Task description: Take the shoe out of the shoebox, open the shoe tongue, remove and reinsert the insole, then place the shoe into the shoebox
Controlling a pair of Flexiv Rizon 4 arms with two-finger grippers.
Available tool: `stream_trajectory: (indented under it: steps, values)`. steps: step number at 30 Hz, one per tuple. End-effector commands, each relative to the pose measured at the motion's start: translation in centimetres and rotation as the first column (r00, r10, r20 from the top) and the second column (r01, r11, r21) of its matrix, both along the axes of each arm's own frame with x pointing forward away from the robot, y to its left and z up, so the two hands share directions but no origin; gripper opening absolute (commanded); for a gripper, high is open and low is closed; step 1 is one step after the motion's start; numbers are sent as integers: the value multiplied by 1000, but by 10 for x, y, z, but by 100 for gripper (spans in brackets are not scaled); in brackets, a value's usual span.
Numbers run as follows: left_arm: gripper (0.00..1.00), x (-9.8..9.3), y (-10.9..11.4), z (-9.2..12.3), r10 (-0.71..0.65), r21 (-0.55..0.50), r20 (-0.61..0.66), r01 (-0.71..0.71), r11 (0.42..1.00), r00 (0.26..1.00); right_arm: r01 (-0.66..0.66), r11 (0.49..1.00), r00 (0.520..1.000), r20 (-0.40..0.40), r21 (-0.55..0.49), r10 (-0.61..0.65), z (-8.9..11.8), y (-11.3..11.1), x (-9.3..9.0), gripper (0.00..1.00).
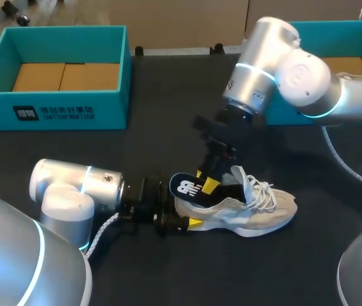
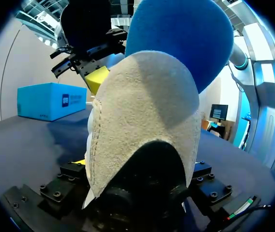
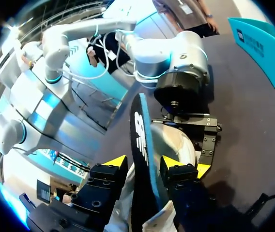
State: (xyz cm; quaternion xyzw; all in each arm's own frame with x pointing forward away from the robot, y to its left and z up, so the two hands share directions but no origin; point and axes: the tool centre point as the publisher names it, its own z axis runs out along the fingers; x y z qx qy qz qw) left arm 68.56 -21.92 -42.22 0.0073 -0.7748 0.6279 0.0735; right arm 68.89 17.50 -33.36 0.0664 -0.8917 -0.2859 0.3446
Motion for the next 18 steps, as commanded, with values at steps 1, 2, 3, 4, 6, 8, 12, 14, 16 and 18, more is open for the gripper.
stream_trajectory:
  steps: [1, 2, 3, 4, 6, 8, 12, 14, 16, 18]
  values:
    - [0, -1, -1, 0, 2, 0, 0, -2, 1000, 1000, 7, 1000, 1000, -2, 8, -7, -2, -1, -6, 43]
    - [0, -1, -1, 0, 2, 0, 0, -2, 1000, 1000, 6, 1000, 1000, -5, 12, -6, -4, -1, -7, 43]
    - [0, -1, -1, 0, 2, 0, 0, -2, 1000, 1000, 5, 1000, 1000, -9, 15, -5, -5, 0, -7, 43]
    - [0, -1, -1, 0, 2, 0, 0, -2, 1000, 1000, 4, 1000, 1000, -11, 16, -4, -5, 1, -8, 43]
    - [0, -1, -1, 0, 2, 0, 0, -2, 1000, 1000, -1, 1000, 1000, -16, 25, 2, -8, 4, -9, 43]
    - [0, -1, -1, 0, 2, 0, 0, -2, 1000, 1000, -6, 999, 1000, -19, 33, 6, -10, 6, -9, 42]
    - [0, -1, -1, 0, 2, 0, 0, -2, 1000, 1000, -5, 999, 1000, -19, 43, 6, -13, 7, -9, 42]
    - [0, -1, -1, 0, 2, 0, 0, -2, 1000, 1000, -2, 999, 1000, -19, 43, 3, -13, 6, -10, 42]
    - [0, -1, -1, 0, 2, 0, 0, -2, 1000, 1000, 0, 999, 1000, -19, 43, 1, -13, 6, -11, 41]
    - [0, -1, -1, 0, 2, 0, 0, -2, 1000, 1000, 1, 999, 1000, -20, 42, 0, -12, 5, -11, 36]
